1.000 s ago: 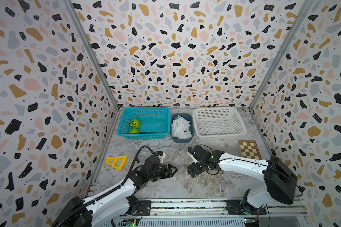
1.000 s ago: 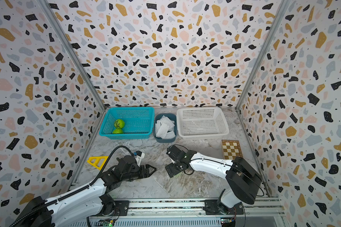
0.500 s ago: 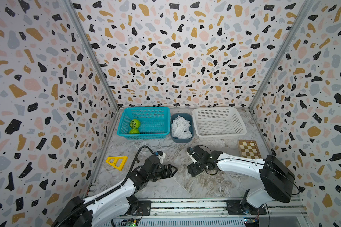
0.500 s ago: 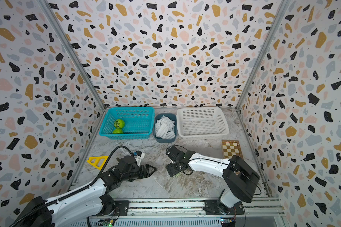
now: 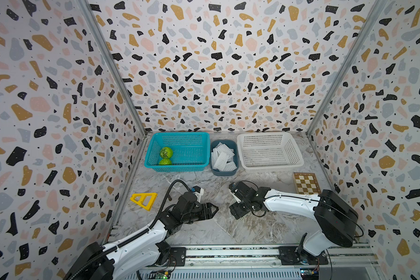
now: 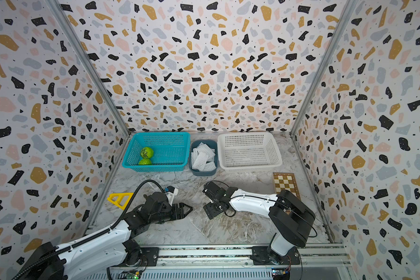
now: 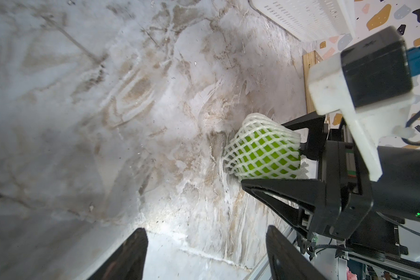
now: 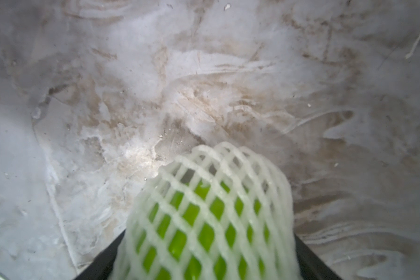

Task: Sleeve custard apples in foam nets
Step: Pick up the custard apple from the center of the board.

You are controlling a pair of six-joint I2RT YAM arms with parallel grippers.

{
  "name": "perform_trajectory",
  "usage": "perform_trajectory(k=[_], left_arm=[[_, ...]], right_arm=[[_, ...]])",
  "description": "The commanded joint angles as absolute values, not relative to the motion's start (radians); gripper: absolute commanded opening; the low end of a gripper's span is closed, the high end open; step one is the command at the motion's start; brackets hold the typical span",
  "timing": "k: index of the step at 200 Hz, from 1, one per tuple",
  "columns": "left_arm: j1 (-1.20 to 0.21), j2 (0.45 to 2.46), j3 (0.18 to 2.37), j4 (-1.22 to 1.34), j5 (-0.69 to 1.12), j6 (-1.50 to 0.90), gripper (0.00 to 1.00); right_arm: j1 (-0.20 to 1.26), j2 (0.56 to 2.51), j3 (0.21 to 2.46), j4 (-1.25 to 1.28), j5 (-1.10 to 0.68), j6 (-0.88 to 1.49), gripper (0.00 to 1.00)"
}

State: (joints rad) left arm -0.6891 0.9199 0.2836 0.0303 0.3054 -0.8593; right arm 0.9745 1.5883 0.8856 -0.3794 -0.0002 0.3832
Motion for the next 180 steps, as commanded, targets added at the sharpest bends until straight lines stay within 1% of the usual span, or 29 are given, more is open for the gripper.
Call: perform_trajectory(k=[1,16,33,68,89,123,158,180], left_arm=[[-0.684,0.910,0.277,0.049,0.311,-0.861,0.75],[-0.683,0.903,0.283,0.041,0.312,-0.859,0.75],[-0.681,0.890,0.292,0.030,0.311,-0.858,0.75],[-0.664,0.844,0.337,-0.020,0.318,-0.848,0.75],[-0.626,0.814,0.377,-0.037,0.370,-0.843,0.73],[-0.582,0.778,0.472,-0.068,0.474,-0.823,0.67],[-0.569,0.756,0.563,-0.060,0.579,-0.806,0.57],[-0.569,0.791,0.590,0.011,0.684,-0.840,0.55]], right_arm=[[0.976,1.587,0.861,-0.391,-0.020,0.368,0.81],[0.959,1.555,0.851,-0.368,-0.059,0.362,0.80],[0.919,1.496,0.832,-0.321,-0.143,0.350,0.79],[0.859,1.308,0.771,-0.197,-0.270,0.311,0.79],[0.841,1.197,0.728,-0.121,-0.318,0.271,0.79],[0.825,1.033,0.635,0.021,-0.355,0.240,0.79],[0.831,0.897,0.558,0.132,-0.338,0.233,0.79],[0.859,0.836,0.521,0.177,-0.316,0.218,0.79]])
